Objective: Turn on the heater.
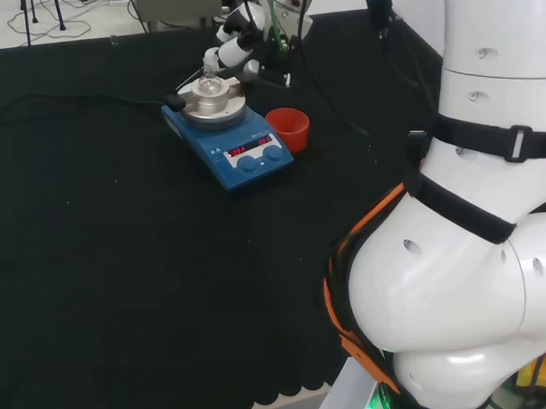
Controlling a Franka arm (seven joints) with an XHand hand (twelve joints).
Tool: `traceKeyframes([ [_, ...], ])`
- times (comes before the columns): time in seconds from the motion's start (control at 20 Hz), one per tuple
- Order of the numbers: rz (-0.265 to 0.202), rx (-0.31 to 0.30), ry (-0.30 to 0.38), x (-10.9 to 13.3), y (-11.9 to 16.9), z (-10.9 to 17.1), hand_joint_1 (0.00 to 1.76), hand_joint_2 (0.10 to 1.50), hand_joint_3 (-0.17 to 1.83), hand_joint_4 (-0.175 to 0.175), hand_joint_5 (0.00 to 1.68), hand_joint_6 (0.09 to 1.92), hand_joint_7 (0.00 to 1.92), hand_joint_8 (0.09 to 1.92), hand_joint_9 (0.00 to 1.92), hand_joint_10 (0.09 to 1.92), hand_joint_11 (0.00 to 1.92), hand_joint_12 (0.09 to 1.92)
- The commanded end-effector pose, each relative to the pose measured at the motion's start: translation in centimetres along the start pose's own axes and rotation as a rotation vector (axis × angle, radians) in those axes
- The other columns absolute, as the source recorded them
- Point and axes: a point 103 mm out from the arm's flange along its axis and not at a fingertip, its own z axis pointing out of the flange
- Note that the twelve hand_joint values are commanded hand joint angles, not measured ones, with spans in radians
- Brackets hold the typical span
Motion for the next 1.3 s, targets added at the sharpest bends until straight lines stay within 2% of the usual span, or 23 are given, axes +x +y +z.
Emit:
traceKeyframes([
  [0.05, 0.009, -0.031, -0.034, -0.6, -3.2, -1.4, 0.91, 0.56, 0.67, -0.033, 0.58, 0.65, 0.47, 0.64, 0.59, 0.65, 0.21, 1.34],
  [0.35, 0.022, 0.028, -0.075, -1.3, -5.7, -1.4, 0.91, 0.56, 0.67, -0.032, 0.54, 0.63, 0.48, 0.64, 0.59, 0.65, 0.22, 1.34],
  [0.5, 0.02, 0.063, -0.11, -1.5, -7.3, -1.2, 0.92, 0.57, 0.66, -0.029, 0.48, 0.56, 0.56, 0.65, 0.67, 0.64, 0.25, 1.33],
  [0.65, 0.032, 0.143, -0.162, -1.7, -9.2, -0.7, 0.95, 0.58, 0.67, -0.029, 0.45, 0.49, 0.67, 0.64, 0.77, 0.6, 0.32, 1.32],
  [0.8, 0.041, 0.209, -0.201, -1.5, -11.0, -0.2, 1.01, 0.59, 0.73, -0.036, 0.39, 0.34, 0.79, 0.63, 0.94, 0.56, 0.43, 1.3],
  [0.95, 0.064, 0.279, -0.225, -1.7, -12.2, 0.5, 1.05, 0.59, 0.77, -0.039, 0.38, 0.24, 0.91, 0.64, 1.08, 0.53, 0.54, 1.27],
  [1.15, 0.083, 0.346, -0.269, -1.9, -13.6, 1.4, 1.06, 0.6, 0.79, -0.041, 0.38, 0.17, 0.99, 0.64, 1.16, 0.52, 0.64, 1.25],
  [1.3, 0.102, 0.409, -0.306, -2.0, -14.2, 2.0, 1.07, 0.6, 0.81, -0.042, 0.39, 0.12, 1.03, 0.65, 1.2, 0.52, 0.78, 1.21],
])
